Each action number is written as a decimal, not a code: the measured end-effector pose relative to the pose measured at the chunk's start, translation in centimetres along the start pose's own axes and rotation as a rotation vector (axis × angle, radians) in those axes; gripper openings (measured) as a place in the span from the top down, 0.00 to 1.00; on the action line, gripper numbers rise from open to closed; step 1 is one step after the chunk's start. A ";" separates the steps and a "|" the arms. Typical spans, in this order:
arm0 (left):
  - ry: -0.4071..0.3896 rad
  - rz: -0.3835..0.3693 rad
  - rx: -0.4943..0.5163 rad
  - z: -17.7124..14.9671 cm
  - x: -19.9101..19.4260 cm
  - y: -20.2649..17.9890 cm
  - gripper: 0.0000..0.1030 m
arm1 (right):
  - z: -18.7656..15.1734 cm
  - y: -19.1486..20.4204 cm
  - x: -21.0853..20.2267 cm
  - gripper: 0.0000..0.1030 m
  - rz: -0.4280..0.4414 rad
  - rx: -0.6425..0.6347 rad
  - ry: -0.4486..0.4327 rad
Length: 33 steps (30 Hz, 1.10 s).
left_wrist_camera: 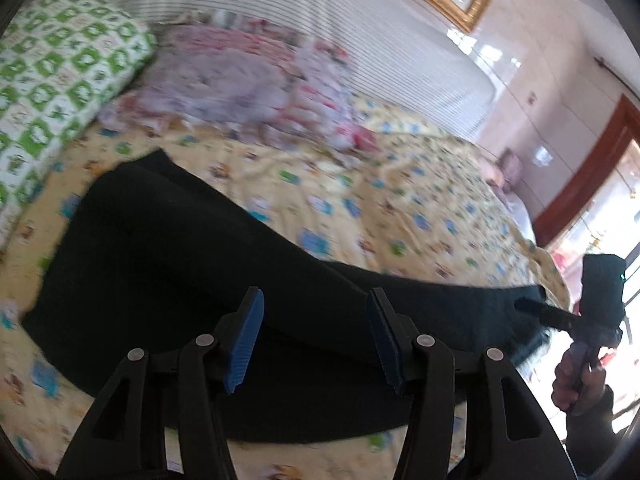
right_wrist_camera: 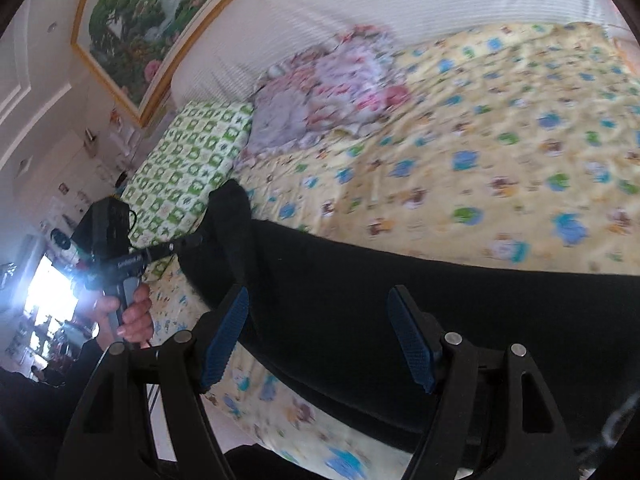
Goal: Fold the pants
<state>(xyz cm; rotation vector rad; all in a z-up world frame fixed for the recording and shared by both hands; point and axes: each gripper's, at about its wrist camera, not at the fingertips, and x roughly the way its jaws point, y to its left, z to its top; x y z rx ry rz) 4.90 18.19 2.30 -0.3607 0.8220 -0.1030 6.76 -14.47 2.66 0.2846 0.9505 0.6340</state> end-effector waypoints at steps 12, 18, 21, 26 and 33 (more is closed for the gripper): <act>0.026 0.148 0.020 7.4 1.3 6.4 0.35 | 2.6 3.3 7.9 0.29 0.090 -0.032 0.125; 0.117 0.198 0.059 10.7 4.6 9.2 0.33 | 3.8 4.2 11.3 0.29 0.131 -0.018 0.169; 0.156 0.174 0.053 12.0 6.2 10.6 0.30 | 4.3 4.2 13.2 0.29 0.151 0.000 0.199; 0.245 0.171 0.039 12.4 9.4 12.2 0.30 | 4.5 5.0 16.0 0.29 0.173 -0.002 0.251; 0.264 0.238 0.156 11.2 10.3 10.7 0.67 | 4.4 6.1 18.2 0.29 0.153 -0.041 0.282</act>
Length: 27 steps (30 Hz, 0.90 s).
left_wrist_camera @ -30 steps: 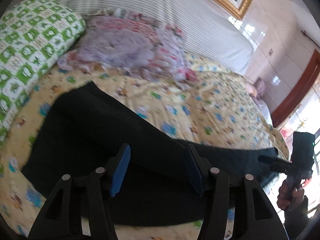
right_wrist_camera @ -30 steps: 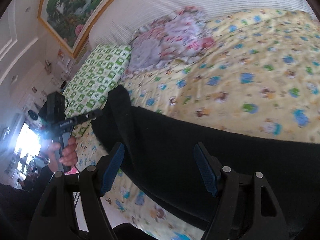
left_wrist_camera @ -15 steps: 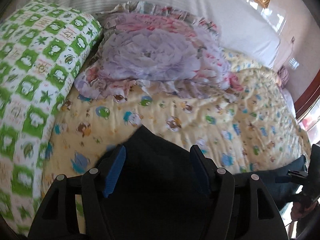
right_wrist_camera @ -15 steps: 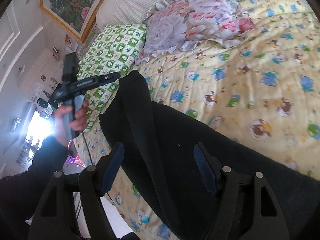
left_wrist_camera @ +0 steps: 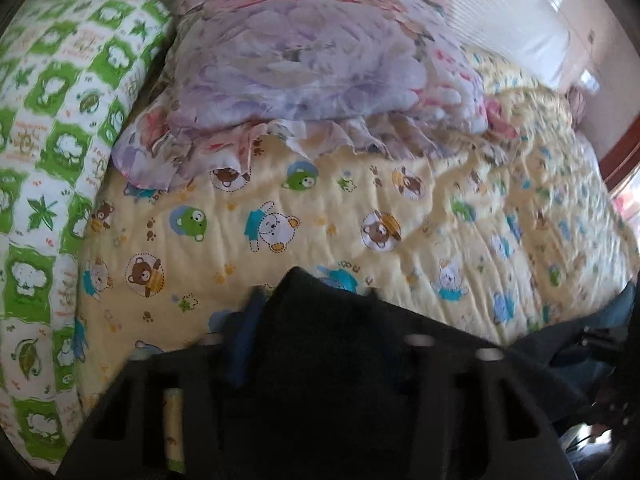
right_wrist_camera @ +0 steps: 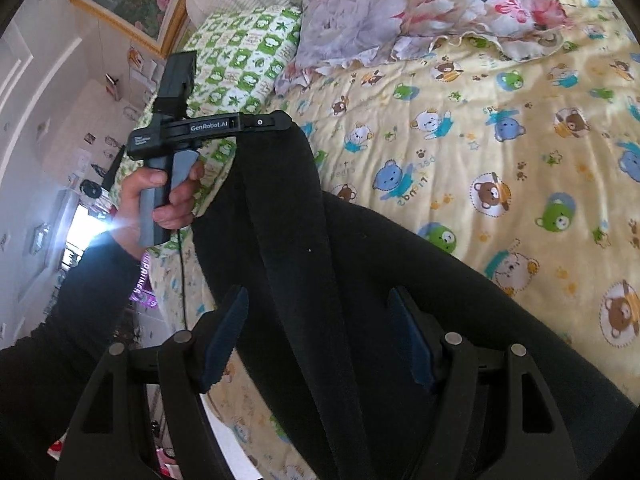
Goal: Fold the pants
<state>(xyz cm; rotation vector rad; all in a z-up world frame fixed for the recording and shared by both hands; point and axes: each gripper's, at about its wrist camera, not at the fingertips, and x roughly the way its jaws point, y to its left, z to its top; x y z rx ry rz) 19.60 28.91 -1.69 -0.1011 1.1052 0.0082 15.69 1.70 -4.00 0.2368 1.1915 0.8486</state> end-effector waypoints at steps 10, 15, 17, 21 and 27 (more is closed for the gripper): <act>-0.152 -0.018 -0.056 -3.3 -6.3 0.2 0.94 | -1.0 2.7 -0.6 0.91 -0.006 -0.095 -0.039; -0.238 -0.061 -0.139 -7.1 -10.1 1.0 0.94 | -2.8 5.9 -0.7 0.92 -0.022 -0.223 -0.025; -0.264 -0.072 -0.171 -9.1 -11.2 1.3 0.94 | -3.7 7.1 -0.4 0.92 -0.025 -0.277 -0.013; -0.276 -0.093 -0.236 -12.7 -12.0 2.3 0.94 | -5.0 8.5 0.3 0.93 0.016 -0.335 0.004; -0.248 -0.120 -0.380 -17.4 -10.7 4.8 0.94 | -6.2 9.2 1.7 0.93 0.016 -0.358 0.057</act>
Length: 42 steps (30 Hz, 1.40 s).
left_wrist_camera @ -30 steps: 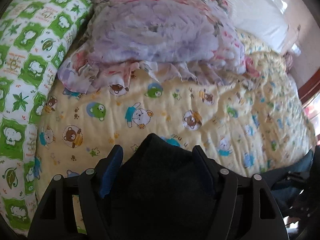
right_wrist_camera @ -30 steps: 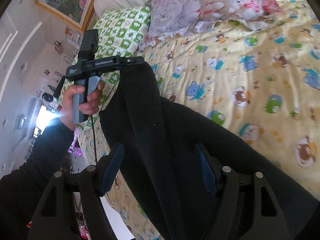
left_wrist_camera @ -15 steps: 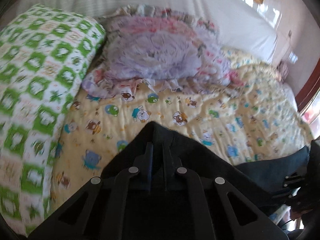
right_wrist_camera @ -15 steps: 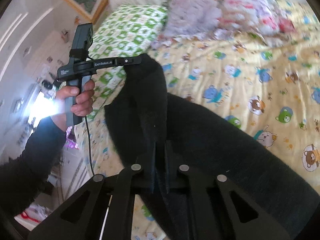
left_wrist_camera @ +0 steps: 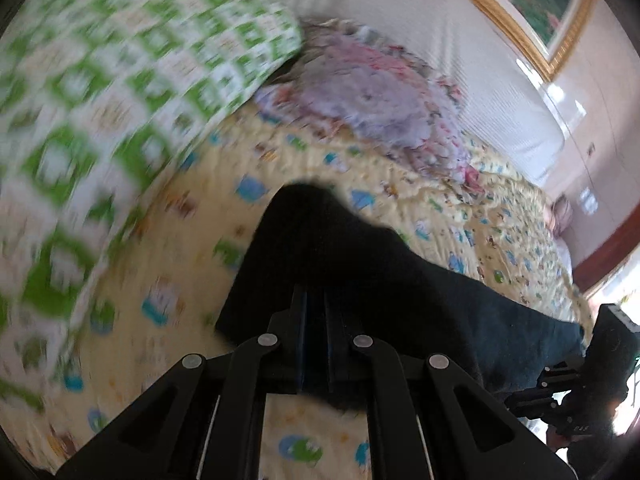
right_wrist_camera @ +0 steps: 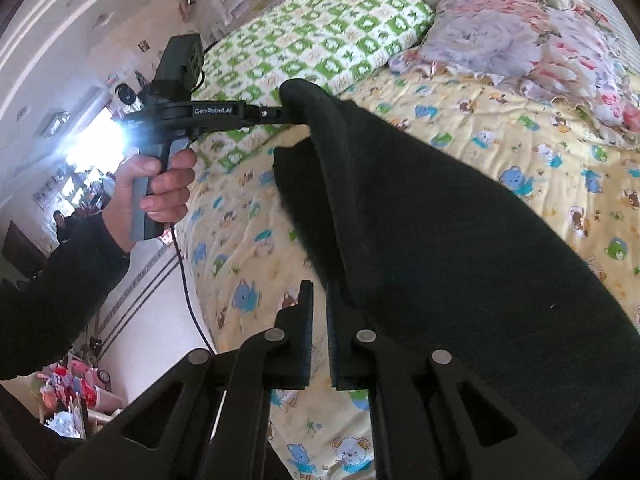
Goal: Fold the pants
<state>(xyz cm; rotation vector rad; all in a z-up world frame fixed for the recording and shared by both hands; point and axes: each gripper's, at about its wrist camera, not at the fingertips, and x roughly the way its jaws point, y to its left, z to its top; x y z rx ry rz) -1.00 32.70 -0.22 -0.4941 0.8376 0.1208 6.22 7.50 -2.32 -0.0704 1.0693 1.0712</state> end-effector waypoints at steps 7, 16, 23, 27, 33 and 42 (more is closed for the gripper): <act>-0.005 -0.045 -0.133 -1.6 -1.1 1.9 0.71 | 0.1 -1.2 -1.1 0.50 -0.067 0.068 -0.037; -0.007 -0.143 -0.248 -1.3 0.5 0.6 0.39 | 0.8 -5.8 -2.4 0.35 -0.133 0.224 -0.093; 0.009 -0.081 -0.236 -0.6 2.5 -1.1 0.40 | -1.8 -4.5 -4.6 0.35 -0.190 0.141 -0.095; 0.023 -0.037 -0.182 -0.7 3.3 -2.1 0.47 | -5.2 -2.2 -5.1 0.35 -0.319 -0.011 -0.047; 0.082 -0.010 -0.164 -1.5 5.6 -2.5 0.78 | -7.6 -2.3 -4.4 0.37 -0.526 -0.136 0.022; -0.010 -0.029 -0.121 -1.2 2.1 -3.8 0.96 | -6.8 -1.6 -7.6 0.93 -0.510 -0.133 -0.097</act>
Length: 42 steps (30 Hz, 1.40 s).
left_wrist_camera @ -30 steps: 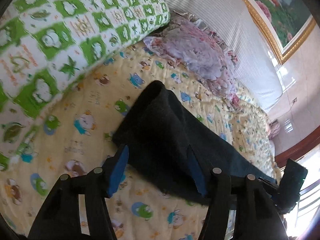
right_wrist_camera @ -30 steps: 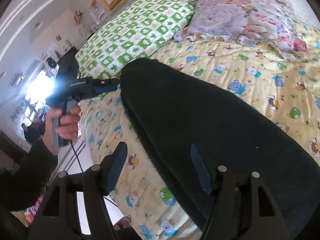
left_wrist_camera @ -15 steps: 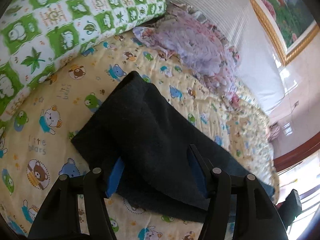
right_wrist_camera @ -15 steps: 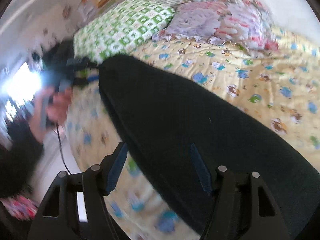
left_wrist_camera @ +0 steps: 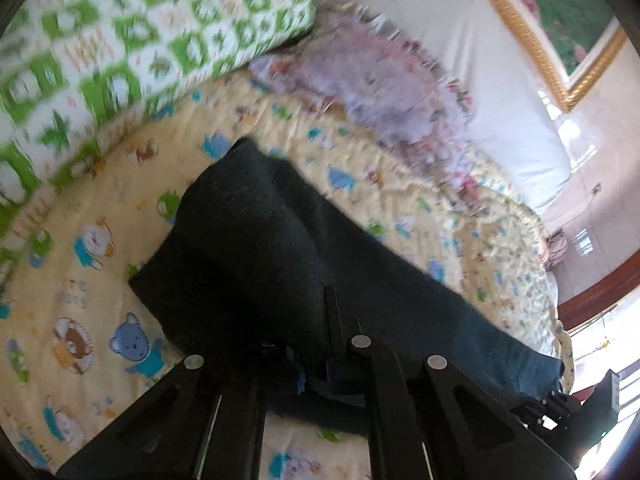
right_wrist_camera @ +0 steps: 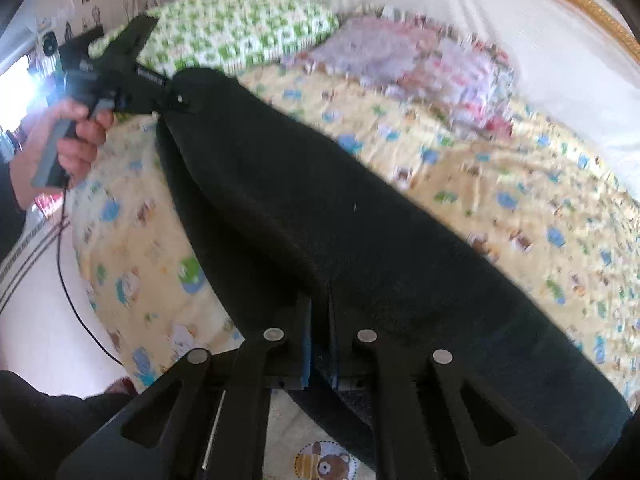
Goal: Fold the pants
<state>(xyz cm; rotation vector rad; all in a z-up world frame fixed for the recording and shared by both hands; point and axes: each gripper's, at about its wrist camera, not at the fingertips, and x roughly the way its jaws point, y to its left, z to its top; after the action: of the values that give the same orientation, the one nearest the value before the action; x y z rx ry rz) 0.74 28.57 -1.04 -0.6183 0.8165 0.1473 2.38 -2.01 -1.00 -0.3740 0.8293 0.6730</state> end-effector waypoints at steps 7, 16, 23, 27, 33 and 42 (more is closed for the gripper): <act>0.048 0.031 -0.018 -1.3 1.1 1.5 0.95 | -0.9 0.6 0.0 0.93 0.055 0.000 0.037; 0.028 0.096 -0.041 -2.9 -0.5 2.8 0.68 | -2.4 -0.4 0.1 0.61 0.106 0.130 0.056; 0.018 0.157 -0.080 -3.6 -1.5 3.4 0.52 | -5.2 -3.8 -4.1 0.54 0.122 0.314 -0.019; 0.032 0.120 -0.167 -4.2 -1.0 4.0 0.43 | -4.7 -5.6 -4.5 0.53 0.159 0.389 -0.044; 0.030 0.131 -0.171 -3.6 -0.1 3.9 0.41 | 0.7 -8.3 -1.4 0.53 0.416 0.588 -0.112; 0.018 0.104 -0.191 -1.4 1.1 5.6 0.42 | 9.2 -10.7 10.5 0.53 0.465 0.639 0.060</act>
<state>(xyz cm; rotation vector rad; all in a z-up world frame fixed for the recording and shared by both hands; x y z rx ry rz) -1.37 32.26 -5.14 -0.7580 0.8588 0.3180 19.80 -0.63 -2.87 0.3909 1.1500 0.7816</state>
